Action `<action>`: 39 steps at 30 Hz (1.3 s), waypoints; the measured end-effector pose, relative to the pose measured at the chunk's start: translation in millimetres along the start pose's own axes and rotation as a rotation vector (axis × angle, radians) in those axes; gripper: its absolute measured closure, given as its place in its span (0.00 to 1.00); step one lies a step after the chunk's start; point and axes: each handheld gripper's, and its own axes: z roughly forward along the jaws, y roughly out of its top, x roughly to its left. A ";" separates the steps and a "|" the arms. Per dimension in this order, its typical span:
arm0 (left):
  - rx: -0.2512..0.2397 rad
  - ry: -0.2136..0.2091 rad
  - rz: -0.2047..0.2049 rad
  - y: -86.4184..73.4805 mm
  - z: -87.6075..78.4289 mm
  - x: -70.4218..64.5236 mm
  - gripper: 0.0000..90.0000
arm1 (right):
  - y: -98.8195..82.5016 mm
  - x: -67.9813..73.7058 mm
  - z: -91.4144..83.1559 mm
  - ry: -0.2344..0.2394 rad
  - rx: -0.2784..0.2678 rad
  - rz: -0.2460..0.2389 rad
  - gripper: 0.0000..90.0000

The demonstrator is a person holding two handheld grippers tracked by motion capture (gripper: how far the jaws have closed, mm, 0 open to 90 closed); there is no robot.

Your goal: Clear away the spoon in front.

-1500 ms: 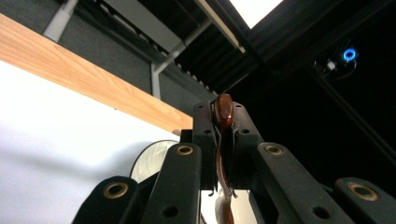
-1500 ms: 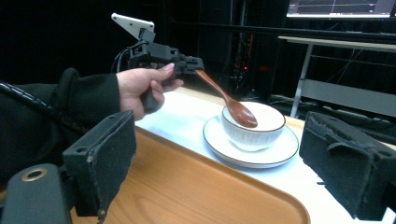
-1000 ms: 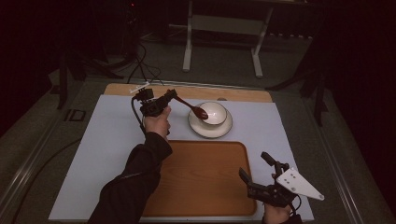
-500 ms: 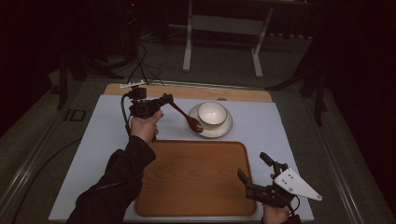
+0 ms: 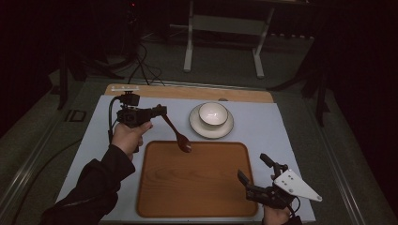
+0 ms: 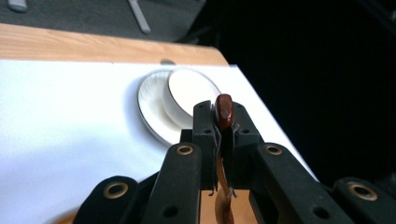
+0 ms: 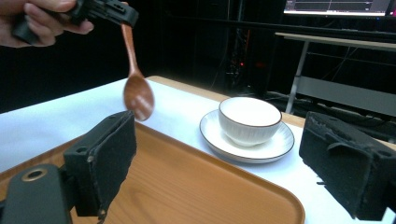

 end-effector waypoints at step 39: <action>0.516 -0.001 0.164 -63.6 24.9 -34.4 0.93 | -2.1 3.3 6.7 0.017 0.023 0.003 0.12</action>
